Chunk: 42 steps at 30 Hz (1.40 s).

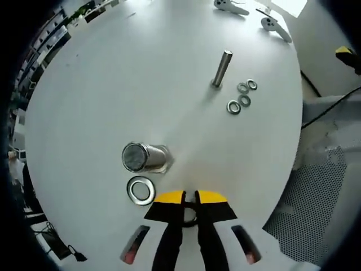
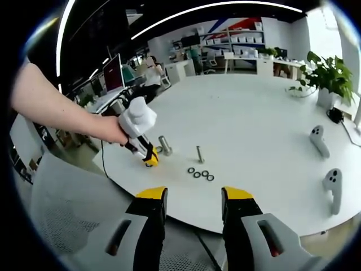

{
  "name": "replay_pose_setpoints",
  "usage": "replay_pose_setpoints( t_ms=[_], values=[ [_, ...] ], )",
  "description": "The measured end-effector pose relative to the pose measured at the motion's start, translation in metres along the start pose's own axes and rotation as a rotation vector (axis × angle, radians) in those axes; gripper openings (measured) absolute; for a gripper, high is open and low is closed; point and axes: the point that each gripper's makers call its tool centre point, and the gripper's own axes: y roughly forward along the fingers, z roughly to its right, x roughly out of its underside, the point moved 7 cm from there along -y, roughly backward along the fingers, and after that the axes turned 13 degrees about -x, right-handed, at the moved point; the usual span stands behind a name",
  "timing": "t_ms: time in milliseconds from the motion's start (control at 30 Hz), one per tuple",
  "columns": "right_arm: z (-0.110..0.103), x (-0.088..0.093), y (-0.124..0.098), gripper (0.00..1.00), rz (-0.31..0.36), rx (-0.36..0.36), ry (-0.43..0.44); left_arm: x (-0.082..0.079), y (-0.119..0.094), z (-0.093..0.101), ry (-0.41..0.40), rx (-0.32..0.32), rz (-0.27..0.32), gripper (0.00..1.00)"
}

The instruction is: Place the washer onto the threaded stud by aligning its center hole with the stud, sliding it down to the base, and recovering from edge contact or off-axis alignment until the washer reaches the visible bottom stop.

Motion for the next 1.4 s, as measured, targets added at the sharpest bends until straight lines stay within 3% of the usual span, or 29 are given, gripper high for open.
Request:
replay_pose_setpoints(
  t_ms=[233,533,600,800,1167,1400],
  values=[
    [0.0,0.0,0.0,0.4,-0.006,0.001,-0.001,0.001,-0.001,-0.001,0.046,0.006,0.0,0.21],
    [0.0,0.0,-0.001,0.4,0.003,0.004,0.005,0.013,-0.001,-0.009,0.089,-0.023,-0.01,0.29],
    [0.001,0.0,-0.001,0.4,0.005,0.005,0.008,0.014,0.0,-0.011,0.063,-0.013,-0.007,0.3],
    [0.001,0.0,-0.001,0.4,0.005,0.006,0.008,0.019,0.0,-0.011,0.082,-0.026,-0.012,0.3],
    [0.001,0.0,-0.001,0.4,0.007,0.004,0.008,0.025,0.0,-0.014,0.009,-0.033,-0.005,0.28],
    [0.001,0.0,-0.001,0.4,0.008,0.005,0.01,0.026,0.0,-0.013,0.061,-0.022,-0.004,0.29]
  ],
)
